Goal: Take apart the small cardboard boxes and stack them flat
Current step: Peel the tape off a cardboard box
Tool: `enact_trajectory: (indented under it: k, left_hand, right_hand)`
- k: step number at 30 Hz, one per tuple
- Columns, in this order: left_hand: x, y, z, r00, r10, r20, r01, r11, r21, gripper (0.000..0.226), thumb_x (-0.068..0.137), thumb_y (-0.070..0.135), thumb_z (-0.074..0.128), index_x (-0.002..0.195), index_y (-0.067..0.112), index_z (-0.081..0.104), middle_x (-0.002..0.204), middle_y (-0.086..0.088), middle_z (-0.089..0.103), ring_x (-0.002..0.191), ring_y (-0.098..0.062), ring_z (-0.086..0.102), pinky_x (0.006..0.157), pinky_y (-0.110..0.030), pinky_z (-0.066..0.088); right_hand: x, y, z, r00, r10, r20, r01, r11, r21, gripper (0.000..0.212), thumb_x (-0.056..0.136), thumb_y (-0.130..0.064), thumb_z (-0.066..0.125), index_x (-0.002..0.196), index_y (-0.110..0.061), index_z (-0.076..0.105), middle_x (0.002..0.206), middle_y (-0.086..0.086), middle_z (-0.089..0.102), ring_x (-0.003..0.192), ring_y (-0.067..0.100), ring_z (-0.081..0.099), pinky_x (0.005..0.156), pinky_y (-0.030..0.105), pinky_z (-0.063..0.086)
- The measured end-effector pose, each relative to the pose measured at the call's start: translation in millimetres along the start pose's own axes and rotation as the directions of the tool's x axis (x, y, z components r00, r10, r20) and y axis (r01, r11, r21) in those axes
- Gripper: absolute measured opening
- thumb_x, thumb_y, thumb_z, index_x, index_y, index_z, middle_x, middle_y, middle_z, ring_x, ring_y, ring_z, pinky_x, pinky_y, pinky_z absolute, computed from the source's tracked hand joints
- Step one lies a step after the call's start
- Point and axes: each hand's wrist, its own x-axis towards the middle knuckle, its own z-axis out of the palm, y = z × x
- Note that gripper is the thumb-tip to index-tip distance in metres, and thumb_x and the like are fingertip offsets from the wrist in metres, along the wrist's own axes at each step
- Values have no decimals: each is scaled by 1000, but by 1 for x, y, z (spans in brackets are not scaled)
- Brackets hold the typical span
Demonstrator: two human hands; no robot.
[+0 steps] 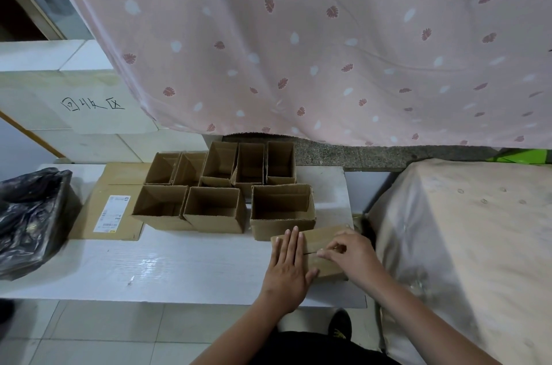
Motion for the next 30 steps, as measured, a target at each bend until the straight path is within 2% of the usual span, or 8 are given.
enact_trajectory:
  k: [3, 8, 10, 13, 18, 24, 28, 30]
  left_hand:
    - [0, 1, 0, 1000, -8, 7, 8, 1000, 13, 83, 95, 63, -9, 153, 6, -22, 159, -11, -33, 145, -27, -36, 120, -46, -17]
    - [-1, 1, -1, 1000, -5, -5, 5, 1000, 6, 80, 100, 61, 1, 154, 6, -21, 159, -11, -32, 145, -28, -35, 119, -45, -18]
    - [-1, 1, -1, 1000, -5, -10, 5, 1000, 8, 80, 101, 61, 3, 154, 6, -21, 159, -11, -33, 145, -27, -35, 119, -45, -18]
    - [-2, 0, 0, 999, 5, -42, -5, 1000, 8, 79, 101, 60, 4, 154, 6, -20, 159, -11, -31, 145, -28, -34, 119, -45, -18]
    - [-3, 1, -2, 996, 19, -87, -19, 1000, -4, 75, 103, 57, 11, 157, 9, -10, 162, -15, -20, 147, -35, -24, 117, -45, -14]
    - [-7, 4, -8, 992, -6, -123, 14, 998, 62, 72, 102, 54, 25, 153, 3, 33, 159, -22, 27, 148, -35, 23, 114, -47, 11]
    - [-5, 3, -8, 997, 13, -79, -13, 1000, -8, 74, 104, 55, 16, 158, 7, -2, 164, -18, -10, 149, -24, -26, 119, -46, -9]
    - [-5, 4, -7, 997, -1, -81, 3, 1000, 27, 74, 104, 54, 20, 158, 4, 12, 164, -21, 4, 153, -30, -10, 118, -47, 0]
  right_hand:
    - [0, 0, -2, 1000, 5, 1, -5, 1000, -19, 21, 77, -34, 83, 68, -24, 67, 68, -7, 66, 66, 4, 60, 59, 12, 42]
    - [3, -1, 0, 998, -12, -55, 13, 1000, 26, 21, 79, -26, 82, 76, -26, 61, 77, -8, 63, 74, 4, 60, 64, 8, 44]
    - [1, -2, 0, 998, -25, -53, 28, 998, 52, 20, 81, -23, 81, 93, -30, 66, 79, -8, 62, 75, 5, 60, 67, 6, 44]
    - [-2, -4, -5, 998, -56, -18, 57, 995, 86, 61, 83, -15, 78, 130, -48, 57, 80, -3, 61, 74, 2, 58, 71, 8, 46]
    - [0, -5, -10, 1000, -19, -2, 19, 1000, 14, 7, 83, -21, 79, 89, -22, 75, 90, -6, 69, 85, 8, 62, 75, 20, 46]
    - [-2, -5, -10, 996, 74, 47, -76, 996, 49, 22, 84, -27, 78, 105, -23, 70, 101, -7, 67, 96, 3, 63, 75, 16, 47]
    - [1, -3, -6, 996, 77, 50, -80, 995, 66, 8, 87, -18, 73, 87, -23, 66, 88, -6, 71, 80, 2, 68, 68, 20, 53]
    - [4, 0, -4, 999, 40, -1, -40, 998, -46, 19, 85, -21, 76, 75, -29, 62, 78, -11, 66, 69, -1, 64, 58, 15, 46]
